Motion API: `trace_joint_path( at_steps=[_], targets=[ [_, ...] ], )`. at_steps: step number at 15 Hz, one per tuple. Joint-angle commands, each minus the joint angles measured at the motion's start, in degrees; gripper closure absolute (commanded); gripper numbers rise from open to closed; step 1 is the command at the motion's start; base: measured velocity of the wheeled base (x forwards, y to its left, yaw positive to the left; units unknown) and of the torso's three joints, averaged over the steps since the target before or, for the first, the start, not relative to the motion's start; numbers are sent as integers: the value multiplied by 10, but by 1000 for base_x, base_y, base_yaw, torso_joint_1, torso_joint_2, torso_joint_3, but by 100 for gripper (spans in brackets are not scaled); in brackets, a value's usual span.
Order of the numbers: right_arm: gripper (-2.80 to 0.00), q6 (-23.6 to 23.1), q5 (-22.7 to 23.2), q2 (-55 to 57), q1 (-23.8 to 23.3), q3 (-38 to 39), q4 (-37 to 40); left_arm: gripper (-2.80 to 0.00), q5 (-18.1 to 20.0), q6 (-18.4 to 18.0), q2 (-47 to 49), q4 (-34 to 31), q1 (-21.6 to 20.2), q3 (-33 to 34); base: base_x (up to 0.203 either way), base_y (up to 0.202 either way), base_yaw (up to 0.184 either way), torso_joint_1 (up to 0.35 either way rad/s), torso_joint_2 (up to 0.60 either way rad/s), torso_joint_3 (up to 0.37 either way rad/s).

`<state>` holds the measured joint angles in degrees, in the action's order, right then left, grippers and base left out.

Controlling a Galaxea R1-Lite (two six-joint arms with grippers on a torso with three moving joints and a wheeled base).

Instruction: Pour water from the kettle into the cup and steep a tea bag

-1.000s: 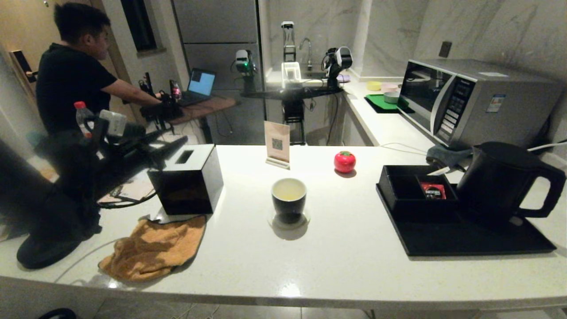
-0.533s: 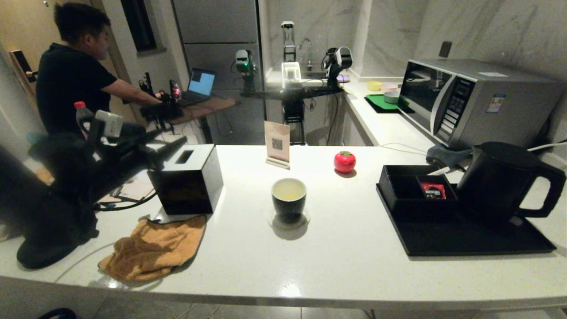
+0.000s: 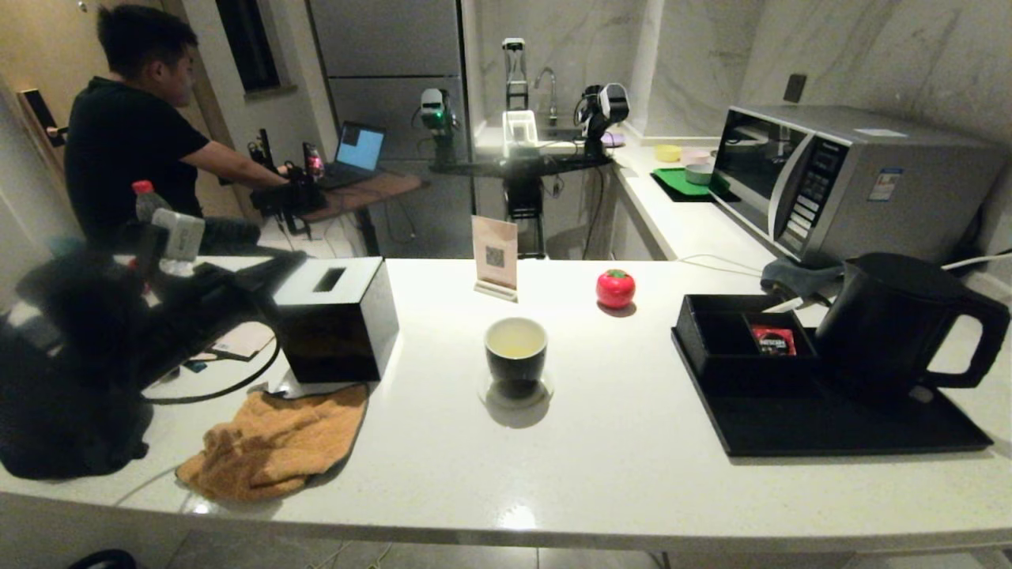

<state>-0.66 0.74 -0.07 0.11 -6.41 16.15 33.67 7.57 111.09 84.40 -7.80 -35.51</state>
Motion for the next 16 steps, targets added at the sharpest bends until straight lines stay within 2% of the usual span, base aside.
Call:
trace_joint_path(
  at_steps=[1, 5, 8, 11, 13, 16],
  targets=[
    [0, 0, 0, 1, 1, 0, 1, 0, 1, 1, -37, 5, 3, 39, 0, 0, 0, 0, 0, 0],
    [0, 0, 0, 1, 0, 0, 1, 0, -4, 1, -71, 0, 5, 124, 0, 0, 0, 0, 0, 0],
    [0, 0, 0, 1, 1, 0, 1, 0, -5, -2, -87, 7, 14, 225, 0, 0, 0, 0, 0, 0],
    [0, 0, 0, 1, 1, 0, 0, 0, -5, -1, -134, 45, 0, 330, 0, 0, 0, 0, 0, 0],
    [0, 0, 0, 1, 0, 0, 1, 0, -4, 0, -196, 49, -15, 349, 0, 0, 0, 0, 0, 0],
    [0, 0, 0, 1, 0, 0, 1, 0, -4, 0, -295, 25, -63, 354, 0, 0, 0, 0, 0, 0]
  ],
)
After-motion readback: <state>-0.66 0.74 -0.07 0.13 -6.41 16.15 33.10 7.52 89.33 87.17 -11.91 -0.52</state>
